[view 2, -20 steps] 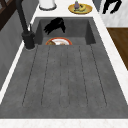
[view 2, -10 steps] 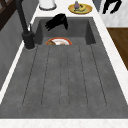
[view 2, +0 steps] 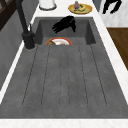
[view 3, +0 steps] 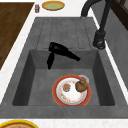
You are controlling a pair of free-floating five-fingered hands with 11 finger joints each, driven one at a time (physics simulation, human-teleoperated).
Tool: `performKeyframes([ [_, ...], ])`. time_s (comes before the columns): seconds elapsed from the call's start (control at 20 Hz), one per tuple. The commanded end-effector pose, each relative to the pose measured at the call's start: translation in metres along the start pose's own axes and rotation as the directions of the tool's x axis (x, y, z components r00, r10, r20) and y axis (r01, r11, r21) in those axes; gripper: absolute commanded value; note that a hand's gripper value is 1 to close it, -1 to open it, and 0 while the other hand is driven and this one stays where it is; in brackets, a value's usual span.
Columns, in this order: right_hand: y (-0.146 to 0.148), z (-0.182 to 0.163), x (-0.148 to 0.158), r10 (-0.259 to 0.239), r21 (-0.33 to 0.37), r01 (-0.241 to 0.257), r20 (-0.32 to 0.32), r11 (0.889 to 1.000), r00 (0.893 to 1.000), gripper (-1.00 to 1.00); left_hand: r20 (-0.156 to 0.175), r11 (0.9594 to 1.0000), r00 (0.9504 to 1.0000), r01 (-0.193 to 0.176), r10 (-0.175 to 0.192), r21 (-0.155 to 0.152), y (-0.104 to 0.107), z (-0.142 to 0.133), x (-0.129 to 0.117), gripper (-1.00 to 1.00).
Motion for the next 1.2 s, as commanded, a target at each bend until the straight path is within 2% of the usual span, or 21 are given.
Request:
performKeyframes([
  [0.0,0.0,0.0,0.0,0.0,0.0,0.0,0.0,1.0,1.0,0.0,-0.007,0.9995,0.9998,-0.017,0.017,-0.026,0.017,0.022,0.012,-1.0],
  [0.1,0.0,0.0,0.0,0.0,0.0,0.0,0.0,1.0,1.0,0.0,0.002,0.9993,0.9998,-0.017,0.017,-0.033,0.026,0.031,0.018,-1.0],
  [0.4,0.0,0.0,0.0,0.0,0.0,0.0,0.0,1.0,1.0,0.0,0.013,0.9992,0.9993,-0.035,0.035,-0.017,0.058,0.061,0.034,-1.0],
  [0.55,0.0,0.0,0.0,0.0,0.0,0.0,0.0,1.0,1.0,0.0,-0.002,0.9987,0.9988,-0.05,0.05,-0.01,0.077,0.077,0.049,-1.0],
  [0.7,0.0,0.0,0.0,0.0,0.0,0.0,0.0,1.0,1.0,0.0,-0.001,0.9982,0.9982,-0.059,0.059,0.002,0.092,0.092,0.062,-1.0],
  [1.15,0.0,0.0,0.0,0.0,0.0,0.0,0.0,1.0,1.0,0.0,-0.014,0.996,0.9959,-0.09,0.09,0.004,0.133,0.147,0.104,-1.0],
])
